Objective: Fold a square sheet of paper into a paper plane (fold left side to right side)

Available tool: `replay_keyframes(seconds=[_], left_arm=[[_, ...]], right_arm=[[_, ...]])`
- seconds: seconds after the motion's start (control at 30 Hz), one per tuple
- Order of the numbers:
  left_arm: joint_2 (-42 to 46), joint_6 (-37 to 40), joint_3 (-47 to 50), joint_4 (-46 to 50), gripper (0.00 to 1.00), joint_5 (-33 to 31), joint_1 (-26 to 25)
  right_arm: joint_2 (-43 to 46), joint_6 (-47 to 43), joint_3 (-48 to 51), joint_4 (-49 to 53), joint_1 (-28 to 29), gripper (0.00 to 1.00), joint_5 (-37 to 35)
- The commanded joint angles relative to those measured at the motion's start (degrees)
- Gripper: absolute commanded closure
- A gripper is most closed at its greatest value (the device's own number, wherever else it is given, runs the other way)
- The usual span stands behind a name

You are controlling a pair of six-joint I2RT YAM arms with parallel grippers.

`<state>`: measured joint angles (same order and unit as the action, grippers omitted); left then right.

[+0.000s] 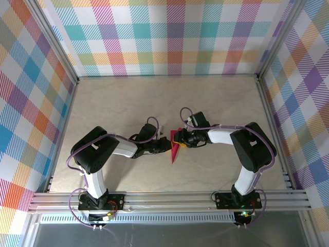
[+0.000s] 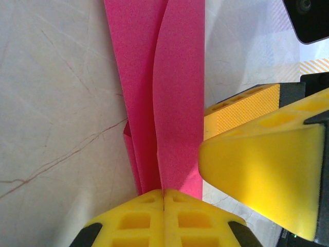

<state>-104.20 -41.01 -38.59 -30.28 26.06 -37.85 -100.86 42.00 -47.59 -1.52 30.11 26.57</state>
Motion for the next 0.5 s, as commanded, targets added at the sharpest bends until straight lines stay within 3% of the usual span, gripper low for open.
replay_keyframes(seconds=[0.0,0.47], left_arm=[[-2.0,2.3,1.0,8.0,1.0,-6.2,0.8],[-2.4,3.1,-0.1,9.2,1.0,-6.1,0.1]], right_arm=[[1.0,0.4,1.0,0.3,0.4,0.57,-0.8],[1.6,1.3,1.6,-1.6,0.4,0.59,0.1]])
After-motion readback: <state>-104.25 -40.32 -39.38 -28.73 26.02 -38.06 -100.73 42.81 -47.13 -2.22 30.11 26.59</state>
